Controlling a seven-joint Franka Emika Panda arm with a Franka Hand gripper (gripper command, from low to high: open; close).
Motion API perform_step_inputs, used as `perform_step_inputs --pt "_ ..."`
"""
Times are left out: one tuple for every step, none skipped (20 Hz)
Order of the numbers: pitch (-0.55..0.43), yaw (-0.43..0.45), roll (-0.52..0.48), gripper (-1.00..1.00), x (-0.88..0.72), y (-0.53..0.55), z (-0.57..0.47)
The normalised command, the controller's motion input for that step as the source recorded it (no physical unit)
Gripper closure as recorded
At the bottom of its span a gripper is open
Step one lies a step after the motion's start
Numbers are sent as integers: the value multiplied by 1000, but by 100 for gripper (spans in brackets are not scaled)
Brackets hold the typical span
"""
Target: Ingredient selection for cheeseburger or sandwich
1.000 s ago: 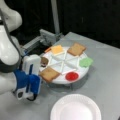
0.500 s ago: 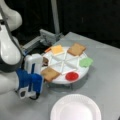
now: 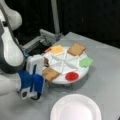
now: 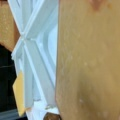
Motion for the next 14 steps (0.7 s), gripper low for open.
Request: perform_step_inputs --pt "-76 43 184 100 268 -190 -100" --pt "-76 44 183 100 267 -191 -101" --pt "-65 42 181 100 268 -191 -104" --pt "-61 38 177 100 263 -190 -103" --pt "-59 37 176 100 260 -189 -103" --pt "-51 35 168 100 254 -191 -98" --pt "-46 36 164 100 250 -196 -92" --pt "-45 37 163 100 247 -199 -88" --pt "-42 38 159 100 243 -204 -78" --pt "-36 37 155 100 239 -211 -66" --pt "-22 33 145 100 235 -220 -48" --pt "-8 31 135 100 228 -229 -23" --pt "-4 31 133 100 224 -231 -8" --pt "19 23 119 100 220 -238 16"
